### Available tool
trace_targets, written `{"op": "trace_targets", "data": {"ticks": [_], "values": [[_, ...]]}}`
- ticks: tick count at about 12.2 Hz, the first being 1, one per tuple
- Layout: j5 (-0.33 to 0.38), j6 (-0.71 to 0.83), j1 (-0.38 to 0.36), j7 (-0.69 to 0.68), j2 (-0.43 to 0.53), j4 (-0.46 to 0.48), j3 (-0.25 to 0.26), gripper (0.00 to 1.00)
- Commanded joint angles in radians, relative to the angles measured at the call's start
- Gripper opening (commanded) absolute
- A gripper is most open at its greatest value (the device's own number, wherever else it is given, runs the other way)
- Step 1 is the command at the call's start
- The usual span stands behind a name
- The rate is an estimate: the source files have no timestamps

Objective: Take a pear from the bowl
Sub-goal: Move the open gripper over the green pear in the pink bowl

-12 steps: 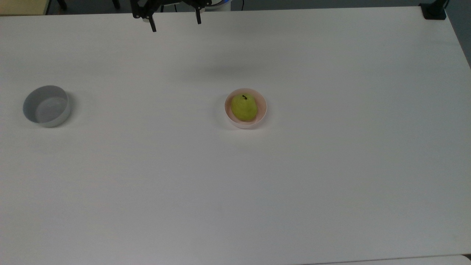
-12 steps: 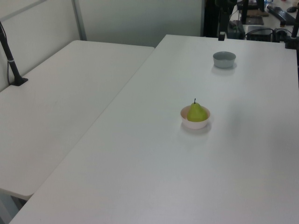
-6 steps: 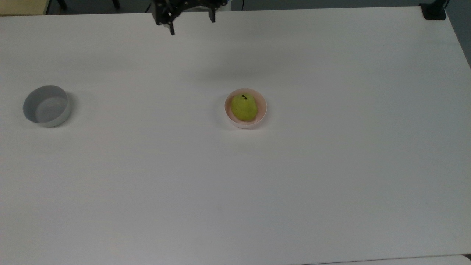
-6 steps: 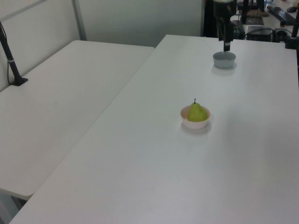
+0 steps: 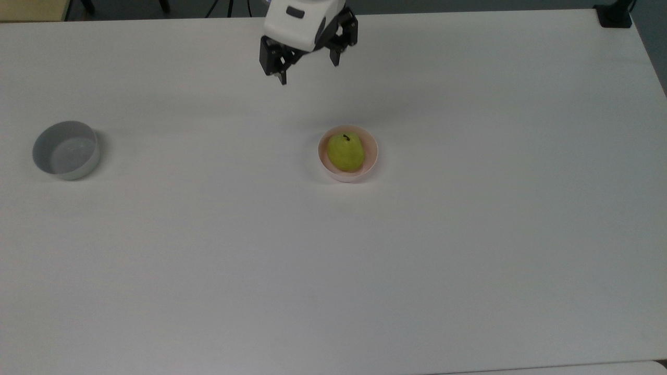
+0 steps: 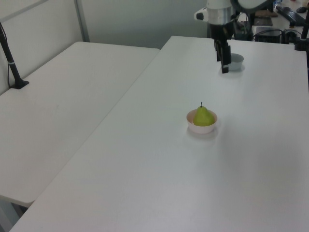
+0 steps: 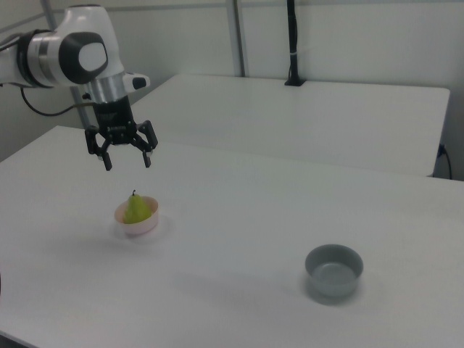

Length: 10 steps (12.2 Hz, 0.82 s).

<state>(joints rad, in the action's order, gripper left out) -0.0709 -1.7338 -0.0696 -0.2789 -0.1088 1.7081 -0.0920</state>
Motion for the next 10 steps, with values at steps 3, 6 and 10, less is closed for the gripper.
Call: {"op": "trace_targets", "data": {"ticks": [3,6,10], "values": [[0.104,-0.206,-0.021,0.066,-0.018,0.120,0.011,1.00],[0.126,-0.297,-0.033,0.066,-0.057,0.163,0.011,1.00],[0.126,-0.475,-0.055,0.066,-0.068,0.275,0.011,1.00]]}}
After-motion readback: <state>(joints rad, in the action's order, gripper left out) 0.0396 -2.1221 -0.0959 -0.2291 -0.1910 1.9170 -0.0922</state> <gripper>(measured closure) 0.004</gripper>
